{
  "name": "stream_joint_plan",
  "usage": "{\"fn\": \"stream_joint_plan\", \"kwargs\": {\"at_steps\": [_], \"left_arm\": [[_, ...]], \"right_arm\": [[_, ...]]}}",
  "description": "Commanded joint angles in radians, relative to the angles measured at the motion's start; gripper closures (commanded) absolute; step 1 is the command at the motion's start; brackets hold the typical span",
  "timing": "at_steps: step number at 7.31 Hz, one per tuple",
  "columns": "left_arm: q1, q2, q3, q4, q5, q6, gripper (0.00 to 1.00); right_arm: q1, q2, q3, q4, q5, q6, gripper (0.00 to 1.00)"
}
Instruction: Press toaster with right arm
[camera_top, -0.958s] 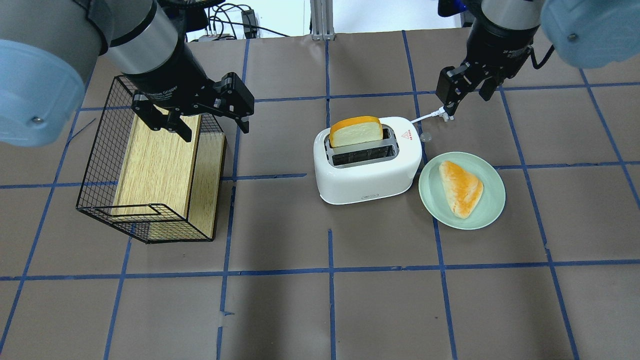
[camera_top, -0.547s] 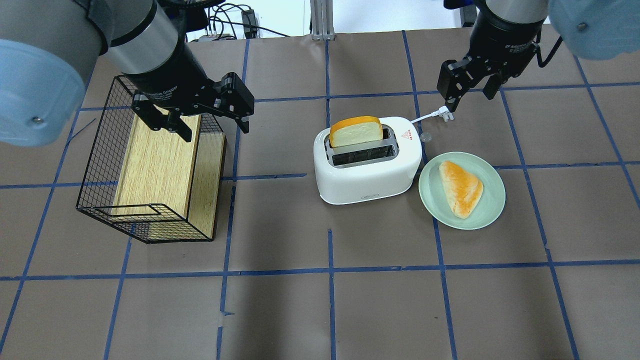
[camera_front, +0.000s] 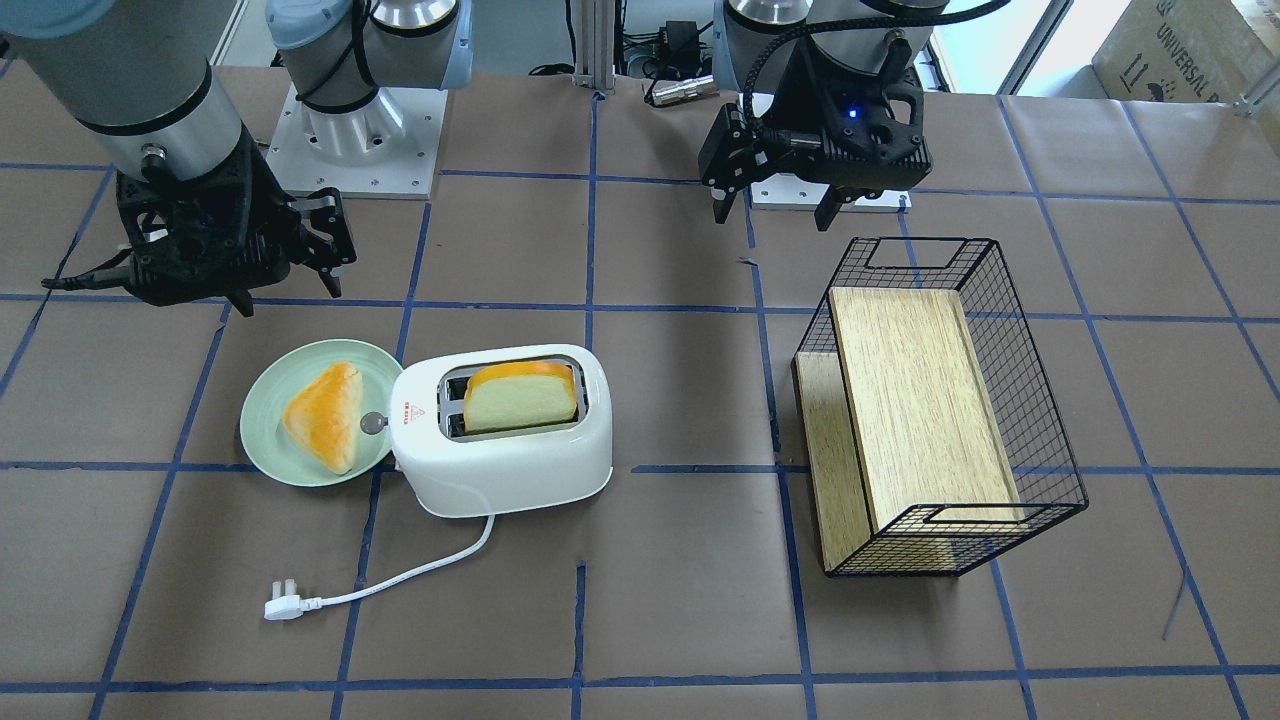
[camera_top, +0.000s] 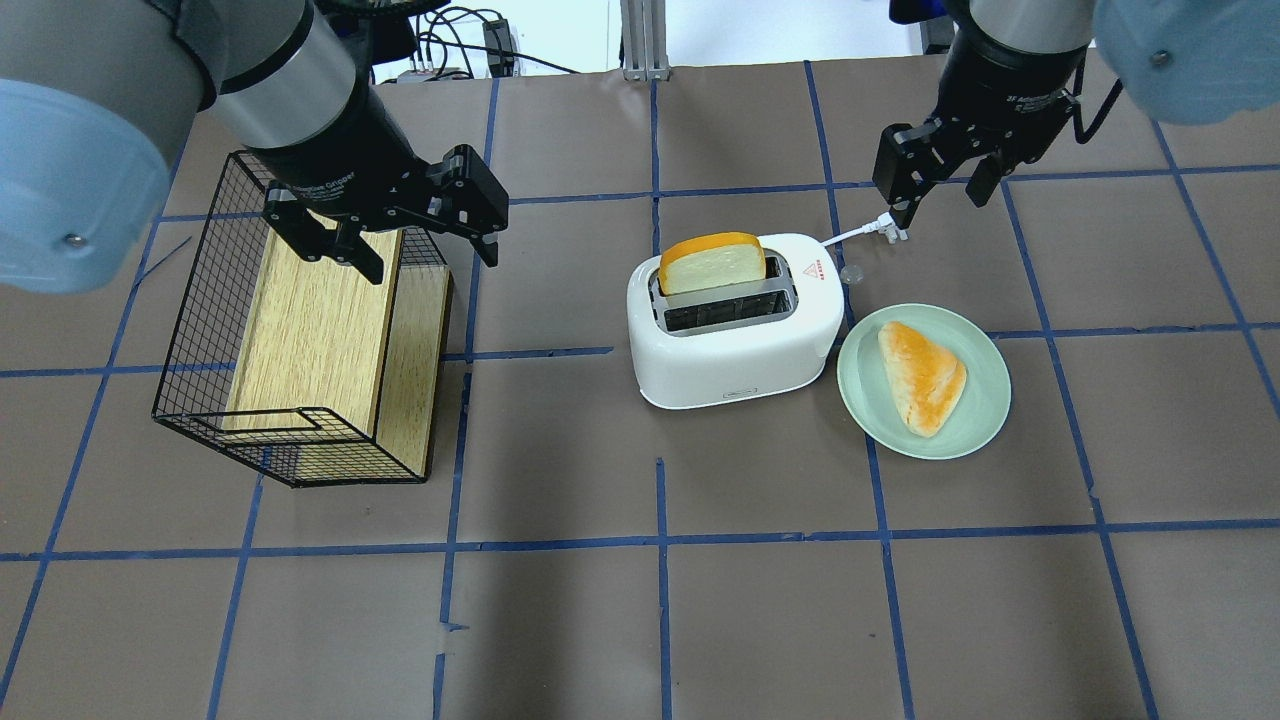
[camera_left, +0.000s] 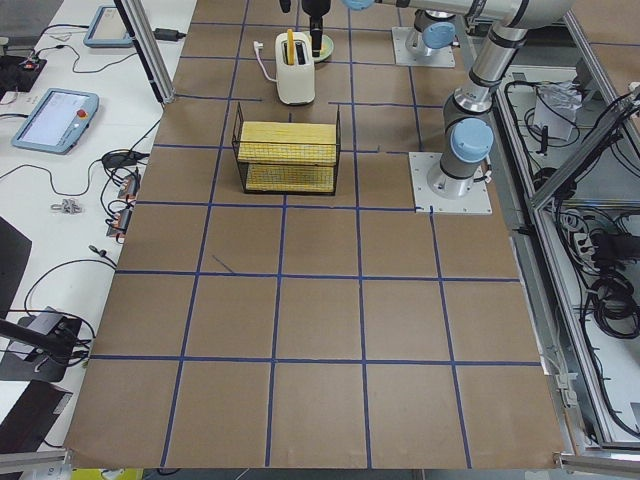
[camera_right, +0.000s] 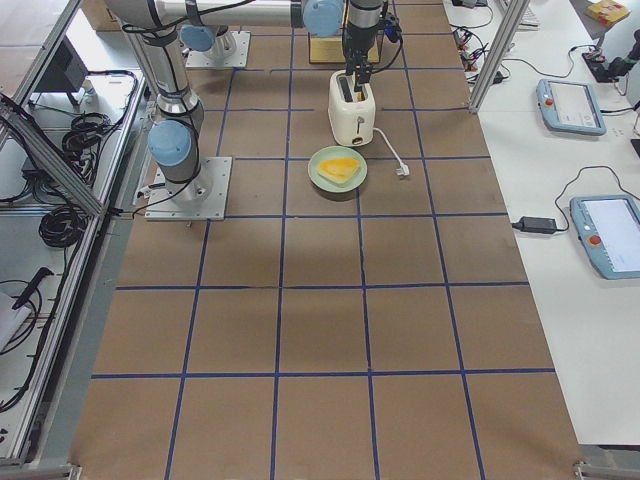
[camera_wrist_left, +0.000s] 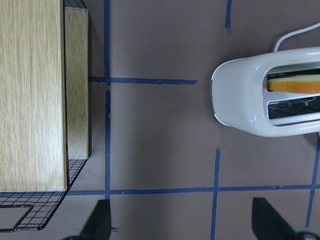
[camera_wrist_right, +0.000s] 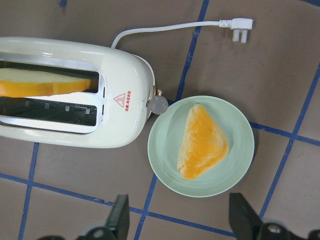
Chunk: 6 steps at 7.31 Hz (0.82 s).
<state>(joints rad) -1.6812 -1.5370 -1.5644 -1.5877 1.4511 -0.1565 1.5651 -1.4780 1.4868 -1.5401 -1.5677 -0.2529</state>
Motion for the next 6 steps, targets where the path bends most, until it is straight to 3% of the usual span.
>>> {"fn": "stream_joint_plan", "kwargs": {"at_steps": [1,6], "left_arm": [[0.0,0.0,0.0,0.0,0.0,0.0,0.0],[0.0,0.0,0.0,0.0,0.0,0.0,0.0]], "right_arm": [[-0.004,-0.008,-0.003,0.035,-0.002,0.143,0.25],[-0.008,-0.01,-0.006,0.048,-0.005,0.175,0.25]]}}
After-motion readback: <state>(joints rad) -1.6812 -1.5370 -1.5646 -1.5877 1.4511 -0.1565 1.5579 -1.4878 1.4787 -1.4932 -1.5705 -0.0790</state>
